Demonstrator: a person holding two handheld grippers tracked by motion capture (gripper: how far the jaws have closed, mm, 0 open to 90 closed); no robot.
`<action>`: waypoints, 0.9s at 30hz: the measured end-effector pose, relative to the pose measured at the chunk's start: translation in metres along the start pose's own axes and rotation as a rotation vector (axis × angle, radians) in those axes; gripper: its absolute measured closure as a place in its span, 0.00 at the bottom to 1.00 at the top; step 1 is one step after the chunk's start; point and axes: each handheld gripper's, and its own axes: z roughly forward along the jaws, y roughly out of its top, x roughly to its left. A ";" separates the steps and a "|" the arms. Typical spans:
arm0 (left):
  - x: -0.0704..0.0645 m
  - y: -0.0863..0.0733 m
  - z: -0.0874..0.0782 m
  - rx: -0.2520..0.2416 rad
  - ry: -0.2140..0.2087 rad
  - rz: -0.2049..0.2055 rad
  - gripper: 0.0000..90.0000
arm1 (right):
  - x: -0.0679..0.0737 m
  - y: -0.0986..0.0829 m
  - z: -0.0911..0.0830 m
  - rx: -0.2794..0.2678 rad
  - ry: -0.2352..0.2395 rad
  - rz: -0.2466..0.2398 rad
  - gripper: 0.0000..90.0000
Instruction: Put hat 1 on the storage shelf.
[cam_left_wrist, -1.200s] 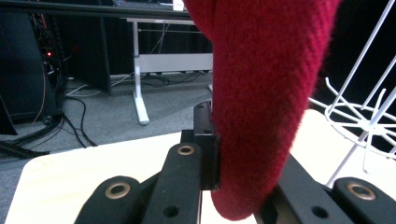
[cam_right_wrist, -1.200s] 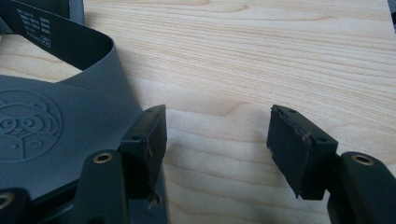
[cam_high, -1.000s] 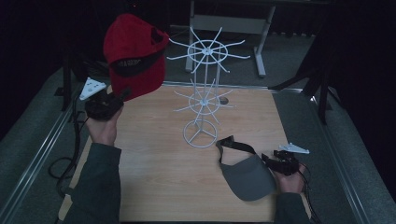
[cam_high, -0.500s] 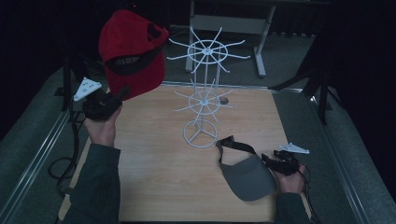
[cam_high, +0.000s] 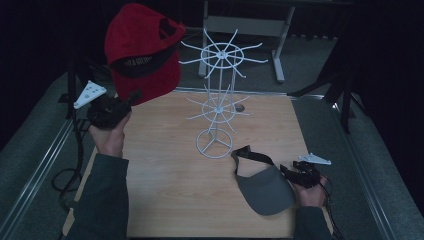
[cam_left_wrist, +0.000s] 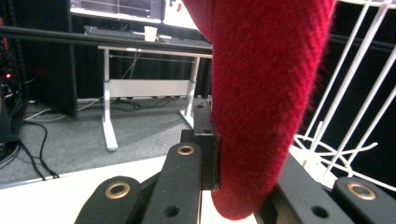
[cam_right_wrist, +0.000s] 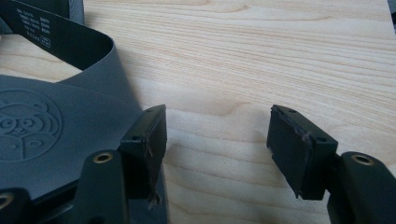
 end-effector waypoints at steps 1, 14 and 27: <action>-0.002 0.001 0.000 0.000 -0.009 0.010 0.95 | 0.000 0.000 0.000 0.000 0.000 0.000 0.42; -0.012 -0.020 0.015 0.094 0.022 0.092 0.95 | 0.000 0.000 0.000 -0.001 0.001 0.002 0.42; -0.004 -0.059 0.020 0.116 0.049 0.096 0.88 | 0.000 0.000 0.000 0.000 0.000 -0.001 0.42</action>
